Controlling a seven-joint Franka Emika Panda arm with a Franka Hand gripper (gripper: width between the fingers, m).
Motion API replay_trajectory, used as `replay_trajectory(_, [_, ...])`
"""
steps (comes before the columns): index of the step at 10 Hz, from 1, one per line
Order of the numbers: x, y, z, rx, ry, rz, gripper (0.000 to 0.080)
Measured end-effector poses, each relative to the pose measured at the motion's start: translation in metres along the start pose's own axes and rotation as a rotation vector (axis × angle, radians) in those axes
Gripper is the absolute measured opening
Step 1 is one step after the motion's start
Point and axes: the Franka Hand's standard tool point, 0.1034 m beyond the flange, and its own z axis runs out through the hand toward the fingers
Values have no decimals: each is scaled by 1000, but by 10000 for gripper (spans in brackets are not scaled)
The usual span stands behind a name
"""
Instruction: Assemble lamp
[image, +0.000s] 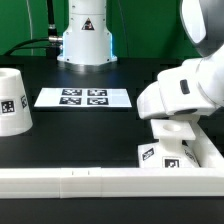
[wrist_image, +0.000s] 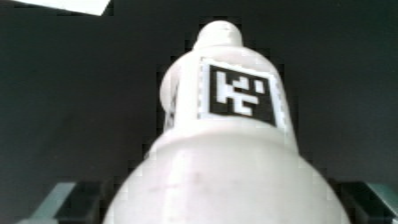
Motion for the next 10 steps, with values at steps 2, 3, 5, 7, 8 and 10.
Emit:
replay_trajectory(2, [0, 0, 0, 1, 0, 0, 576])
replay_trajectory(3, [0, 0, 0, 3, 0, 1, 576])
replay_trajectory(5, [-1, 4, -1, 22, -4, -34, 576])
replay_trajectory(7, [-16, 12, -24, 106, 23, -87, 577])
replay_trajectory(8, [-33, 18, -41, 136, 39, -94, 577])
replay_trajectory(10, [-57, 35, -67, 170, 63, -87, 577])
